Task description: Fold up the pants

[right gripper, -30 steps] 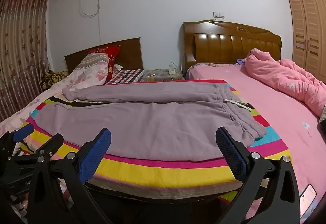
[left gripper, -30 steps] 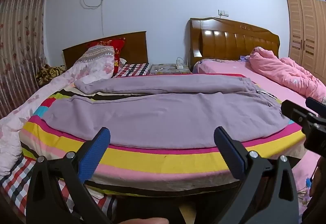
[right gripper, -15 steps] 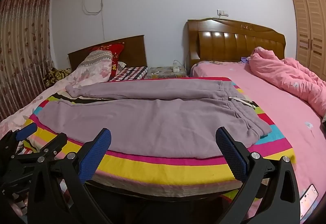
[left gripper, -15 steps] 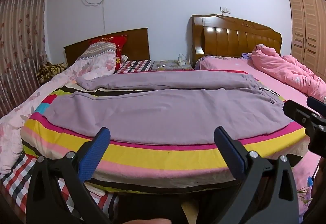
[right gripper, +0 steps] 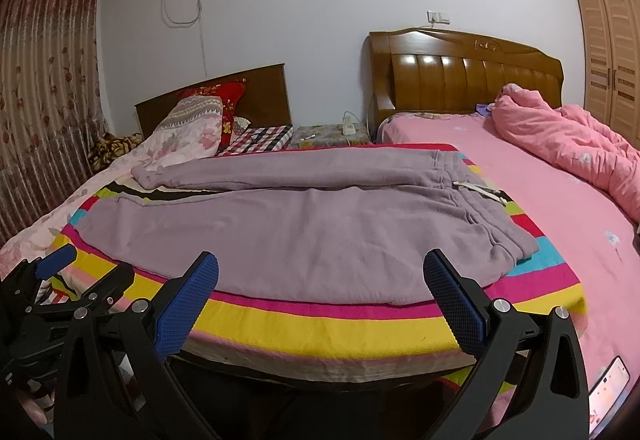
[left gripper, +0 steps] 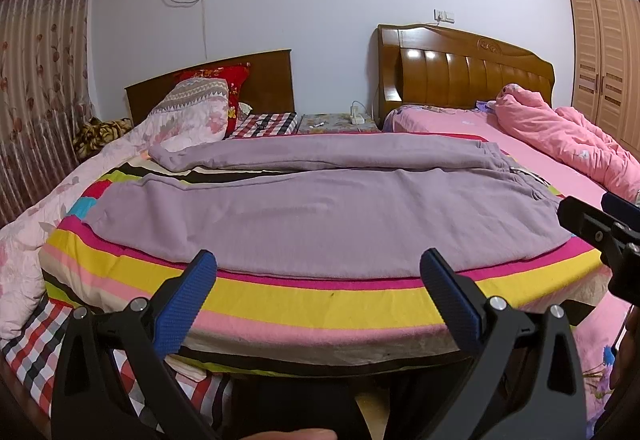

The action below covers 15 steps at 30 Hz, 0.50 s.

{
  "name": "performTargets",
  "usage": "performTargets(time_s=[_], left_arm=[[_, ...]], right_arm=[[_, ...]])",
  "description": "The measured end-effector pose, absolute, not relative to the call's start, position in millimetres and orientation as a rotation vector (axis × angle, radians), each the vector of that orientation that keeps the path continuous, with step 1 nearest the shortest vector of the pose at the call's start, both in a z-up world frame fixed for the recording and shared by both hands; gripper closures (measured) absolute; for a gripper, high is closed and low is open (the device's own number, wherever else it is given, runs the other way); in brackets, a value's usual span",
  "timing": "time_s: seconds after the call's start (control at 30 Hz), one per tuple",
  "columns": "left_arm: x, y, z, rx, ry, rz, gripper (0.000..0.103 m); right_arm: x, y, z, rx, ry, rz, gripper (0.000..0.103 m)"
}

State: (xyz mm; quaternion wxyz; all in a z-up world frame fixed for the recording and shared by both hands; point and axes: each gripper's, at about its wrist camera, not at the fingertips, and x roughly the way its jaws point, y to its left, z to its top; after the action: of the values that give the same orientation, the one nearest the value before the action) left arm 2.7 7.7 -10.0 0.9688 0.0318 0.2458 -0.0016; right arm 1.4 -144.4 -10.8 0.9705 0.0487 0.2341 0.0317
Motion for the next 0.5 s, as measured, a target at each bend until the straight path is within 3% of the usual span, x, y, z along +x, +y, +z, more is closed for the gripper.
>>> performTargets(time_s=[0.5], left_arm=[[3.6, 6.6, -12.1, 0.061, 0.512, -0.003, 0.001]], right_arm=[[2.6, -145.1, -14.7, 0.107, 0.483, 0.073, 0.004]])
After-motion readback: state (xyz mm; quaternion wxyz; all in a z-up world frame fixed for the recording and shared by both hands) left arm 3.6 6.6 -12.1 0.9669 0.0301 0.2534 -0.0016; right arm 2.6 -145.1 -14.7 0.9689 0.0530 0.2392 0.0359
